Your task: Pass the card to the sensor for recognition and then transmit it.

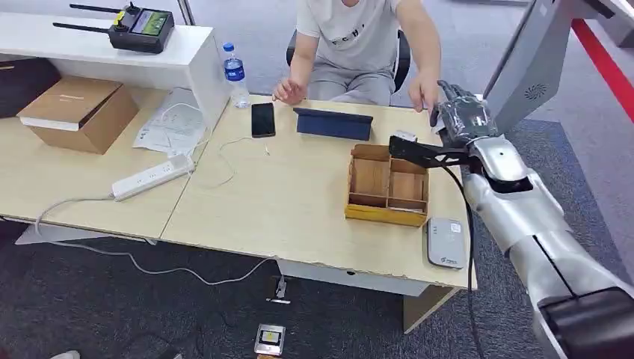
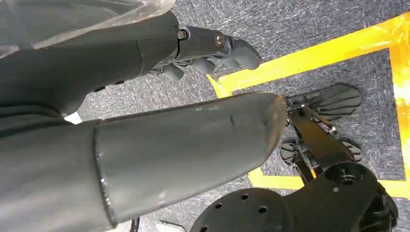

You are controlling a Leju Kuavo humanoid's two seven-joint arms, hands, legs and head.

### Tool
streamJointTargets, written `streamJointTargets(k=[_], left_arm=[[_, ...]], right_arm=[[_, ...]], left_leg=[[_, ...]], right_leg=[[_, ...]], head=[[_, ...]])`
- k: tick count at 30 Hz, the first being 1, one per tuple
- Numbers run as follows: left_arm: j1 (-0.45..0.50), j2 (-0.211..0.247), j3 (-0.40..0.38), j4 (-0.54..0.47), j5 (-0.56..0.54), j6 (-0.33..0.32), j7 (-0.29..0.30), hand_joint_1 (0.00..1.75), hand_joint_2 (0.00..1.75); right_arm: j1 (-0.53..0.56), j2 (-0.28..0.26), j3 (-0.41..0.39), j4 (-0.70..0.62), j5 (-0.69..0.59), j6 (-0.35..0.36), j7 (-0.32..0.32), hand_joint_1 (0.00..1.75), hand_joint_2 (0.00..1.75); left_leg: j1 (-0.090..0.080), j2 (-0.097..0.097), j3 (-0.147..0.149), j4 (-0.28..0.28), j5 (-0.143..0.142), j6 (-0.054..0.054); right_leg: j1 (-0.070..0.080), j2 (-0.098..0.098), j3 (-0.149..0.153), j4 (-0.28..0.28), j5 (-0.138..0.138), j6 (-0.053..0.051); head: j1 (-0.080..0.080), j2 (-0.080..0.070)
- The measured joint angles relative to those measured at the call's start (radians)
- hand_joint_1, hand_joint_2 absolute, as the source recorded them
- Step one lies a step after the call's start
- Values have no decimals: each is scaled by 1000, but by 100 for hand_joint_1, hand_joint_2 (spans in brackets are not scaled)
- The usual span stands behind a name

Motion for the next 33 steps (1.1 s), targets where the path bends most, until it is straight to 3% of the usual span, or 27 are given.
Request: streamJointTargets(k=[1,2,4,5,33], left_arm=[[0,0,0,0,0,0,0,0,0],[0,0,0,0,0,0,0,0,0],[0,0,0,0,0,0,0,0,0],[0,0,0,0,0,0,2,0,0],[1,-9,0,0,19,21,32,0,0]], right_arm=[[0,1,0,2,0,0,0,21,175],[0,1,0,2,2,-1,0,0,175],[0,3,0,3,15,-8,0,0,175],[0,3,0,3,27,-16,2,0,0],[0,32,-7,14,81,-27,5,0,0]], left_leg=[[0,0,0,0,0,0],[0,0,0,0,0,0],[0,0,0,0,0,0],[0,0,0,0,0,0],[0,0,0,0,0,0]], right_leg=[[0,0,0,0,0,0],[0,0,0,0,0,0],[0,0,0,0,0,0],[0,0,0,0,0,0],[0,0,0,0,0,0]], head=[[0,0],[0,0],[0,0],[0,0],[0,0]])
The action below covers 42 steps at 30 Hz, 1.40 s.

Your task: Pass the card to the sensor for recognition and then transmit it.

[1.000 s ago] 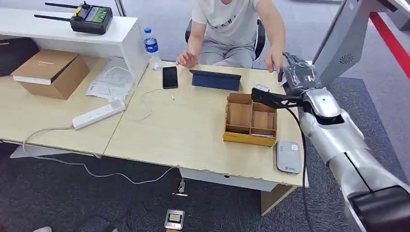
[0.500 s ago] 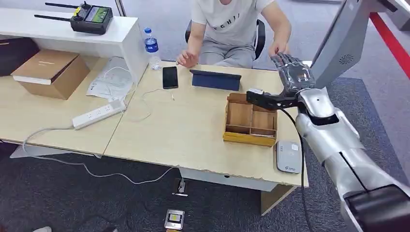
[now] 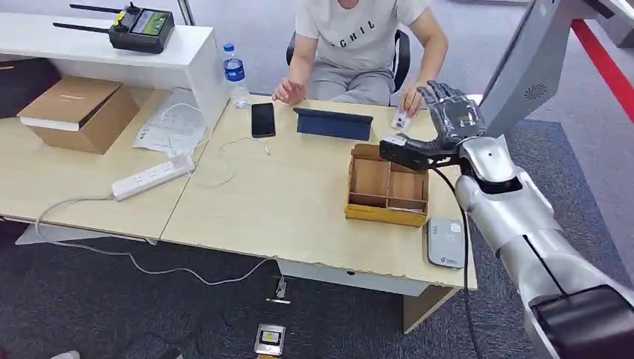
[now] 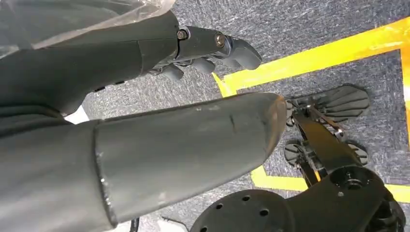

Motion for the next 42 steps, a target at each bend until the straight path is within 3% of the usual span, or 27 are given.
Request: streamJointTargets(k=[10,13,15,17,19,20,27,31,42], left_arm=[[0,-4,0,0,-3,0,-10,0,0],[1,-5,0,0,8,1,-9,0,0],[2,-5,0,0,16,4,-6,0,0],[3,-5,0,0,26,3,-6,0,0],[8,-4,0,0,34,0,-3,0,0],[12,-3,0,0,34,-3,-2,0,0],[12,3,2,1,48,-2,4,0,0],[15,6,5,1,66,8,11,0,0],[12,5,14,1,80,23,9,0,0]], right_arm=[[0,-3,-18,7,3,-9,-4,0,0],[0,-13,-37,0,-42,-23,-47,0,0],[5,-30,-58,-37,-82,10,-69,0,0],[46,-85,-74,-163,-149,157,-26,0,0],[139,-161,-99,-365,-223,329,65,0,0],[181,-193,-114,-446,-241,368,90,0,0],[303,-332,-179,-831,-263,397,106,0,0],[351,-412,-213,-1022,-342,444,156,0,0],[408,-553,-250,-1271,-436,448,175,0,0]], left_leg=[[0,0,0,0,0,0],[0,0,0,0,0,0],[0,1,1,1,0,0],[2,-1,3,1,0,0],[4,-4,3,1,-1,1],[3,-5,2,1,-1,1],[1,3,1,1,-1,1],[1,3,1,1,-1,2],[1,4,1,1,-1,1]], right_leg=[[0,0,0,0,0,0],[0,0,0,0,0,0],[0,0,-1,0,0,0],[0,-2,2,-2,0,0],[1,-4,6,-4,-1,1],[1,-4,5,-3,0,1],[0,3,1,-3,1,1],[0,3,1,-3,1,1],[0,3,1,-3,1,1]], head=[[0,0],[0,0],[0,0],[0,0],[2,0],[0,0],[0,0],[0,0],[0,0]])
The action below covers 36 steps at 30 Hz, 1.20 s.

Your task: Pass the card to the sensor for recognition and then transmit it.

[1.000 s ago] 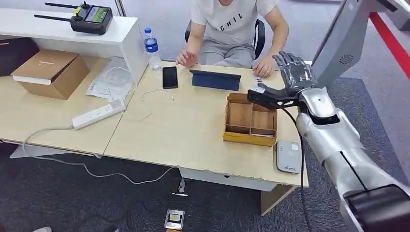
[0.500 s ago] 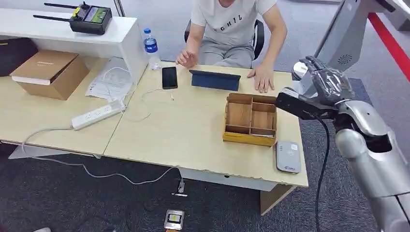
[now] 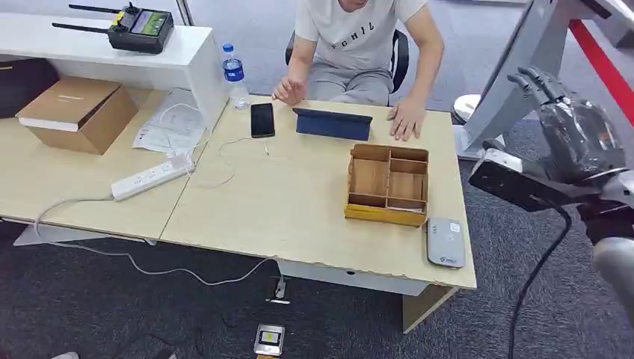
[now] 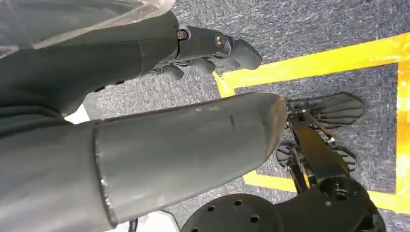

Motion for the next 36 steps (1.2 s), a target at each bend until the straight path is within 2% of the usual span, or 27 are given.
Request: streamJointTargets(k=[7,8,11,14,18,24,30,36], left_arm=[[-2,0,3,0,1,1,0,0,0],[-2,0,3,0,0,1,-1,0,0],[-4,0,3,0,-2,-1,-7,0,0],[-5,0,3,0,-3,-8,-13,0,0],[-7,-1,3,0,-3,-12,-16,0,0],[-10,-7,3,0,9,6,-11,0,0],[-10,-14,3,0,23,13,2,0,0],[-10,-14,4,0,18,9,5,0,0]], right_arm=[[11,-37,-9,-58,-7,5,6,0,0],[13,-40,-10,-66,-13,8,11,0,175],[26,-50,-14,-106,-57,60,66,0,175],[64,-50,-14,-163,-112,120,161,0,175],[138,-38,-11,-227,-123,138,236,0,175],[235,14,45,-218,85,82,200,0,175],[246,61,90,-180,105,95,187,0,175],[243,106,123,-157,108,132,240,0,175]], left_leg=[[0,0,0,0,0,0],[0,0,0,0,0,0],[0,0,0,0,0,0],[0,0,0,0,0,0],[0,-1,-1,-1,0,0],[0,-1,-1,-1,0,0],[0,-1,-1,-1,0,-1],[0,-1,-2,-1,0,-1]], right_leg=[[0,0,0,0,0,0],[0,0,0,0,0,0],[0,0,0,0,0,0],[0,0,0,0,0,0],[1,0,0,0,0,0],[1,0,0,0,0,0],[1,0,0,0,0,0],[1,0,0,1,0,0]], head=[[0,0],[0,0],[0,0],[0,0],[0,0],[0,0],[0,0],[0,0]])
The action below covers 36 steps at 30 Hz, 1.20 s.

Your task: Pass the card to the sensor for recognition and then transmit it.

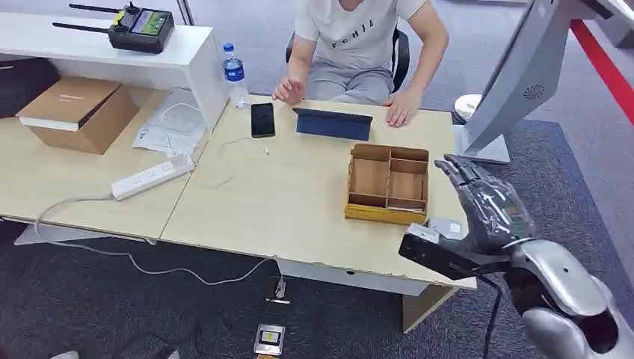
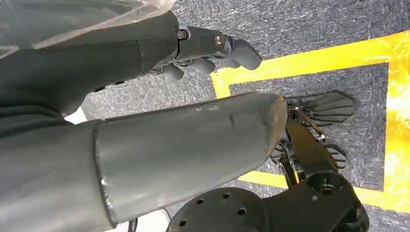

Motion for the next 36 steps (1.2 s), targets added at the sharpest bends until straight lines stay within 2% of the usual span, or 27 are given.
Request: streamJointTargets(k=[17,21,26,33,36], left_arm=[[-1,0,-1,0,-5,-7,-1,0,0],[-1,0,-1,0,-9,-7,-2,0,0],[-1,0,-1,0,-10,-1,7,0,0],[-1,0,-2,0,-11,2,19,0,0],[-3,0,-2,0,-14,0,19,0,0]], right_arm=[[-7,57,38,48,14,-2,16,0,175],[-14,66,38,65,32,-29,22,0,175],[-17,83,38,107,196,-114,6,0,175],[-17,138,32,204,342,-121,0,0,175],[-19,168,15,270,361,-136,-13,0,175]], left_leg=[[0,0,0,0,0,0],[0,0,0,0,0,0],[0,0,0,0,0,0],[0,0,0,0,0,0],[0,0,0,0,0,0]], right_leg=[[0,0,0,0,0,0],[0,0,0,0,0,0],[0,0,0,0,0,0],[0,0,0,0,0,0],[0,0,0,0,0,0]], head=[[0,0],[0,0],[0,0],[0,0],[0,0]])
